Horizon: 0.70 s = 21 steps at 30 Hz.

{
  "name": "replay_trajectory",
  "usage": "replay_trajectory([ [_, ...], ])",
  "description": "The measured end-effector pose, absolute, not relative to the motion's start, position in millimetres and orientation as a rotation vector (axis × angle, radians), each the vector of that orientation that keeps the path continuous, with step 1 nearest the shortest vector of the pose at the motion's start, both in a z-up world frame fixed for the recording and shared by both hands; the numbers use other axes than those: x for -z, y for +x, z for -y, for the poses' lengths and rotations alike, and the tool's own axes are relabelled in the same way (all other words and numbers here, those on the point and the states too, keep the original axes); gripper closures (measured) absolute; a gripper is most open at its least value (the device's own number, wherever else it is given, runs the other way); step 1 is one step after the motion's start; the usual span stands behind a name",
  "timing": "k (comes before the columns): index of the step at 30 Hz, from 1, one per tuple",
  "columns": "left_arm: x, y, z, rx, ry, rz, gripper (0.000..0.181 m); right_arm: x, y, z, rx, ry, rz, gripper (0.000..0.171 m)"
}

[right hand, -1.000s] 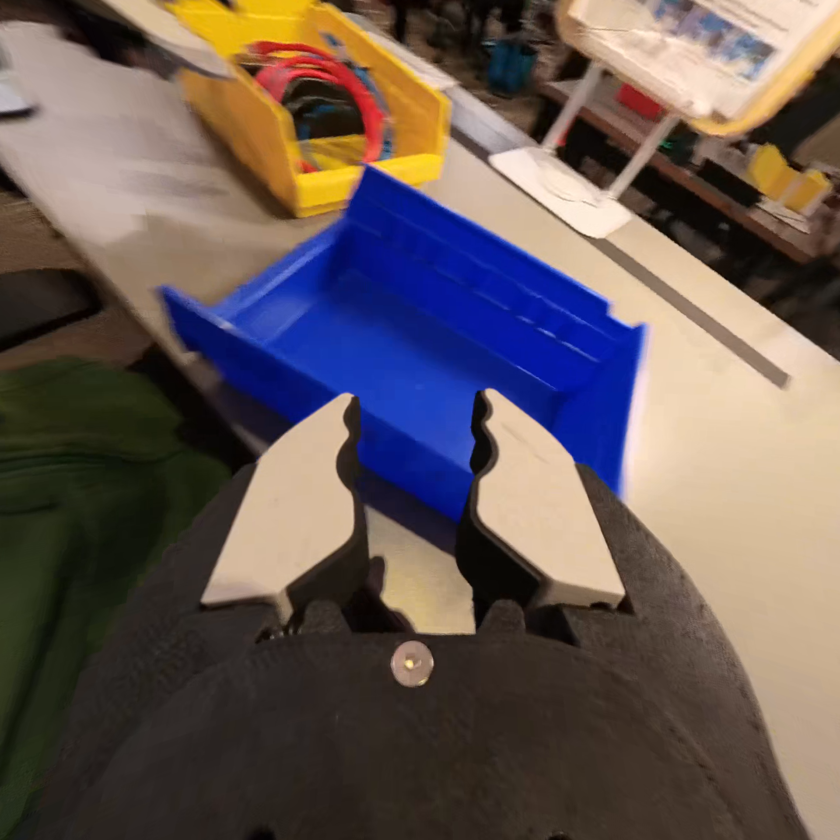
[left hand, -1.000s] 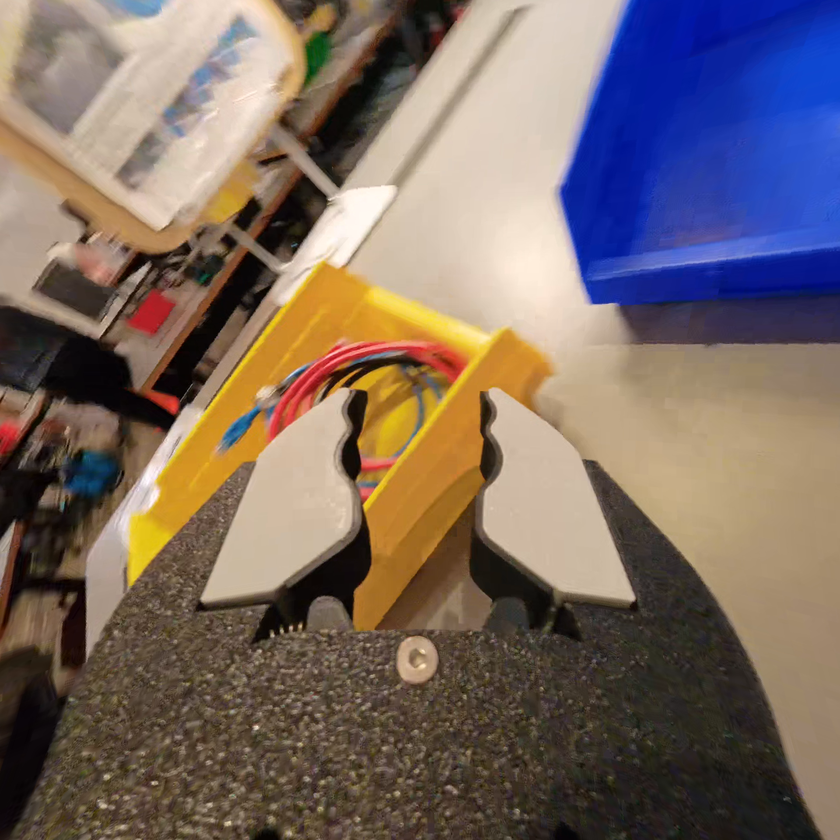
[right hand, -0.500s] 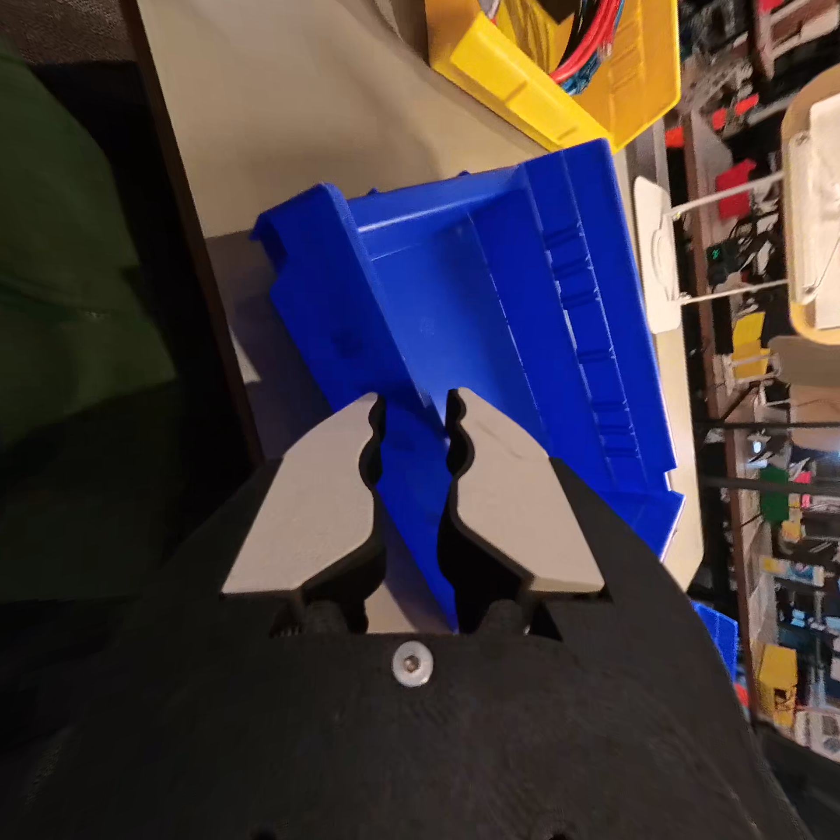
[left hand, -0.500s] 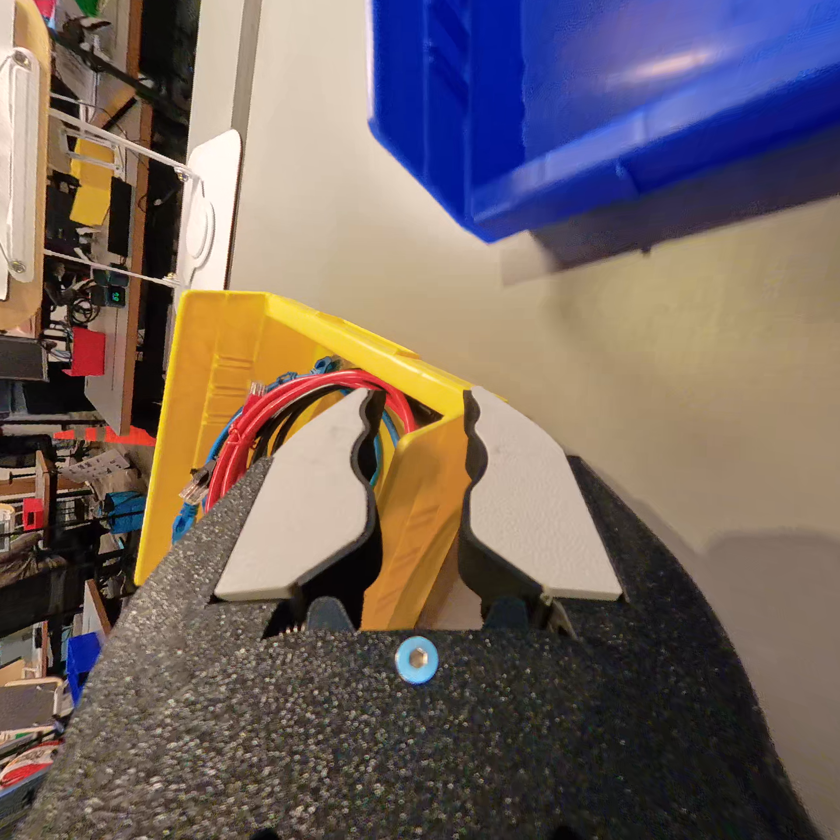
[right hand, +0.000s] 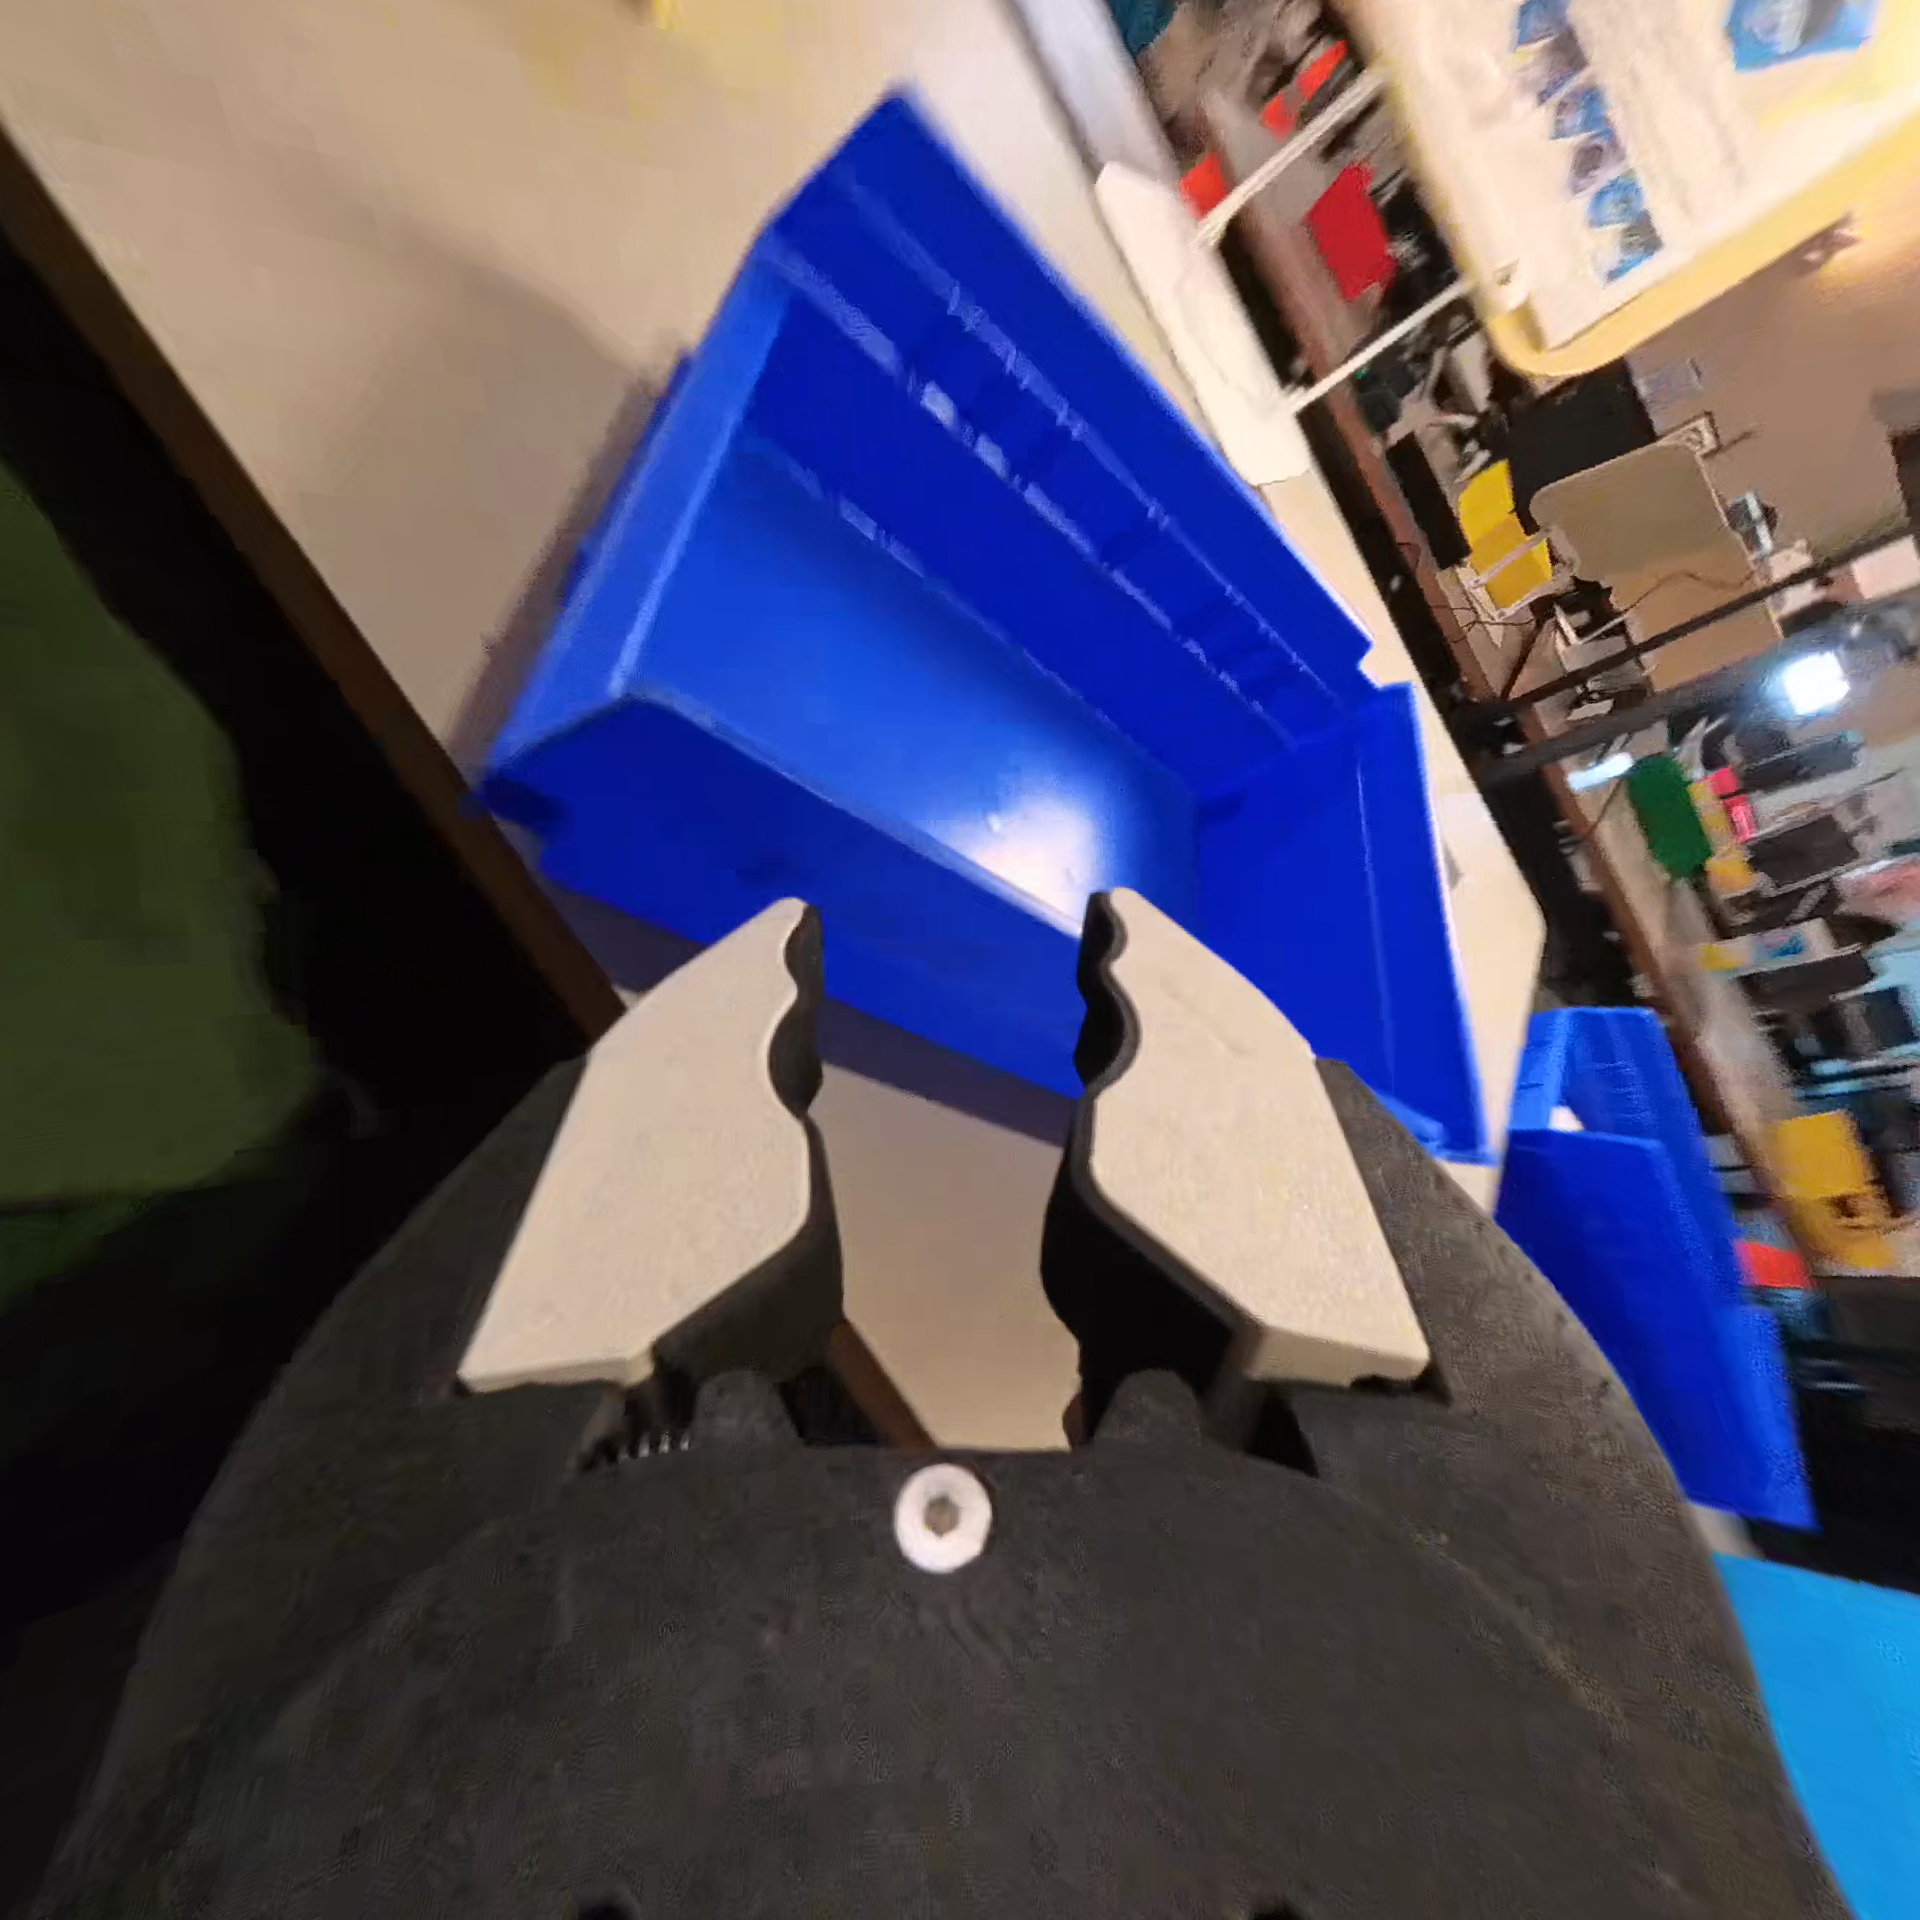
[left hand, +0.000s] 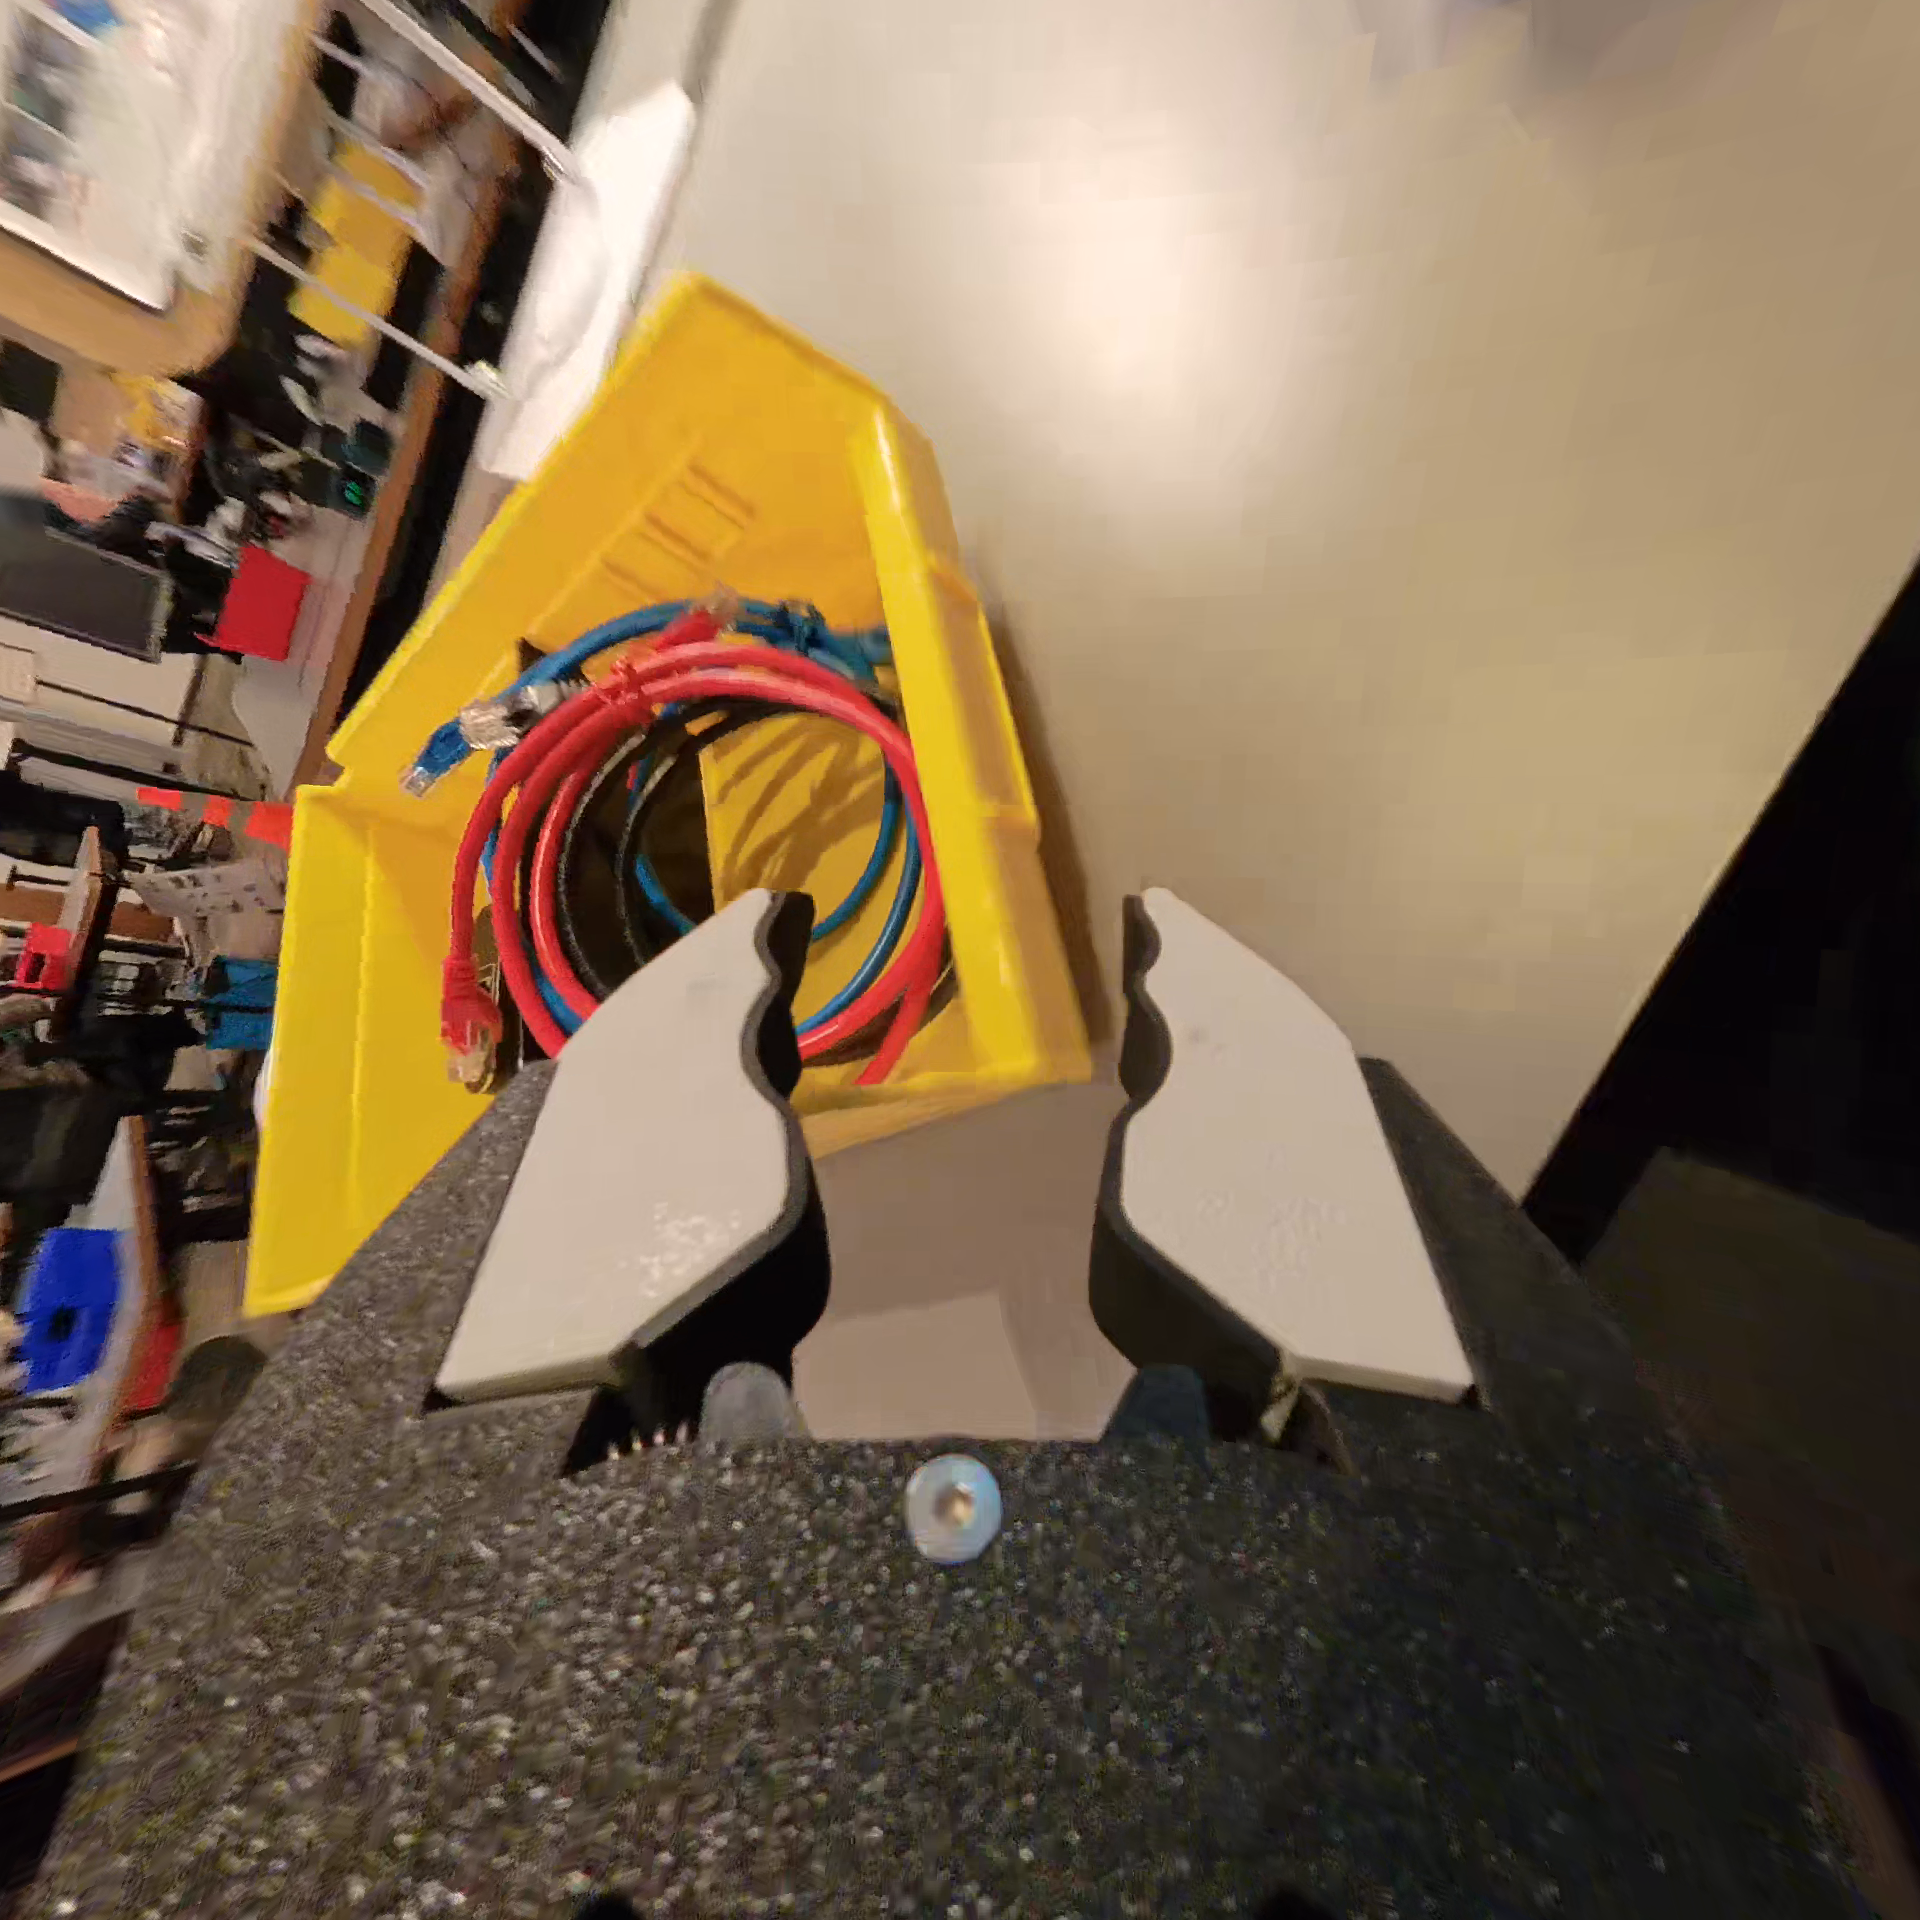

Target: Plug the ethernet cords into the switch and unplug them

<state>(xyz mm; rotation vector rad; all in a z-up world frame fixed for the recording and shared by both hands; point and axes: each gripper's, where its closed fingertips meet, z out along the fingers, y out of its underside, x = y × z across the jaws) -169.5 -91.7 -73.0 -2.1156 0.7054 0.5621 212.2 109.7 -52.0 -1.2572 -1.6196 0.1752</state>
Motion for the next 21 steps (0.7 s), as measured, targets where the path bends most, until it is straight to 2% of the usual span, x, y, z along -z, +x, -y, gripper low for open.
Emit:
replay_trajectory([
  [1,65,-164,92,-0.539,-2.043,-0.616,0.118,47,212,-102,-0.279,-1.281,1.526,0.121],
  [3,42,-160,89,-0.481,-1.871,-0.341,0.115,39,207,-89,-0.489,-1.327,1.316,0.113],
  [5,28,-166,86,-0.4,-1.741,-0.066,0.103,34,195,-82,-0.605,-1.347,1.149,0.107],
  [6,26,-175,83,-0.396,-1.706,0.055,0.099,33,189,-83,-0.614,-1.354,1.076,0.098],
  [9,37,-204,71,-0.525,-1.723,0.274,0.085,35,170,-85,-0.548,-1.386,0.98,0.086],
  [11,46,-218,63,-0.593,-1.758,0.343,0.088,35,165,-89,-0.468,-1.379,0.947,0.087],
  [13,55,-230,61,-0.642,-1.796,0.391,0.098,36,168,-98,-0.367,-1.375,0.919,0.09],
  [16,57,-249,75,-0.743,-1.789,0.437,0.133,35,179,-111,-0.312,-1.368,0.909,0.097],
  [17,57,-253,81,-0.752,-1.777,0.439,0.135,33,186,-118,-0.291,-1.362,0.901,0.1],
  [19,57,-266,97,-0.781,-1.754,0.46,0.159,31,204,-134,-0.234,-1.362,0.881,0.107],
  [21,55,-285,118,-0.87,-1.759,0.497,0.173,29,227,-154,-0.155,-1.372,0.85,0.117],
])
